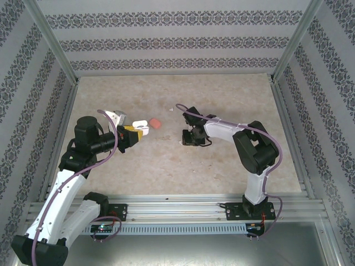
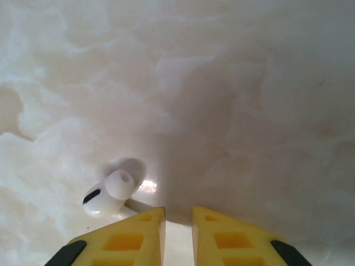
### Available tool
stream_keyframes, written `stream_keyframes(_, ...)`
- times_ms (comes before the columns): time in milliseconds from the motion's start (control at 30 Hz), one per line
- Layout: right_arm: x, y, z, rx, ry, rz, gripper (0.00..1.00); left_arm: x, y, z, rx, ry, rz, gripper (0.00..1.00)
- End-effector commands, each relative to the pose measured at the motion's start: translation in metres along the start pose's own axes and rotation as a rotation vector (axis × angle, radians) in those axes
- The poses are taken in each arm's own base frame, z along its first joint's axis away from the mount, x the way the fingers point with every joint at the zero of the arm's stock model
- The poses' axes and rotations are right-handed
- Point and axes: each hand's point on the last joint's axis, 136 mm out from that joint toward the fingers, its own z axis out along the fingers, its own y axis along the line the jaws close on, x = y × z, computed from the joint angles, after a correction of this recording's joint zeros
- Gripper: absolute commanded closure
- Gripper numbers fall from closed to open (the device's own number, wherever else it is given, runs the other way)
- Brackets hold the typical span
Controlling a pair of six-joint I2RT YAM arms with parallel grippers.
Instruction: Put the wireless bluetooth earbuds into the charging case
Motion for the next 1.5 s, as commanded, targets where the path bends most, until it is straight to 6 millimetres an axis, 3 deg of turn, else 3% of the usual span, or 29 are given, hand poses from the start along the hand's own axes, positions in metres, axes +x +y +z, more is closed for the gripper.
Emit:
stream_keyframes(0, 0.033, 0.0, -0.003, 0.017, 0.098, 0.022, 0.81, -0.008, -0.006, -0.004, 0.024, -0.036, 0.026, 1.0)
stream_keyframes(367, 0.035, 0.026, -0.015, -0.069, 0.089, 0.021, 0.81, -0.003, -0.008, -0.003, 0.044, -0.038, 0.04, 1.0)
stream_keyframes(600, 0.021, 0.037, -0.046, -0.181, 0.026, 0.062, 0.8, 0.006, -0.026, 0.001, 0.205, -0.093, 0.149, 1.0)
stream_keyframes(667, 0.014, 0.035, -0.057, -0.188, 0.006, 0.067, 0.78, 0.009, -0.029, 0.002, 0.238, -0.117, 0.177, 1.0)
stream_keyframes(767, 0.004, 0.03, -0.065, -0.174, -0.005, 0.062, 0.67, 0.011, -0.032, 0.002, 0.27, -0.147, 0.22, 1.0)
stream_keyframes(1033, -0.001, 0.021, -0.043, -0.074, 0.101, 0.017, 0.53, 0.025, -0.037, 0.005, 0.347, -0.15, 0.286, 1.0)
stream_keyframes(1467, -0.011, 0.027, -0.012, 0.045, 0.168, -0.216, 0.48, 0.037, -0.028, 0.012, 0.334, -0.13, 0.261, 1.0)
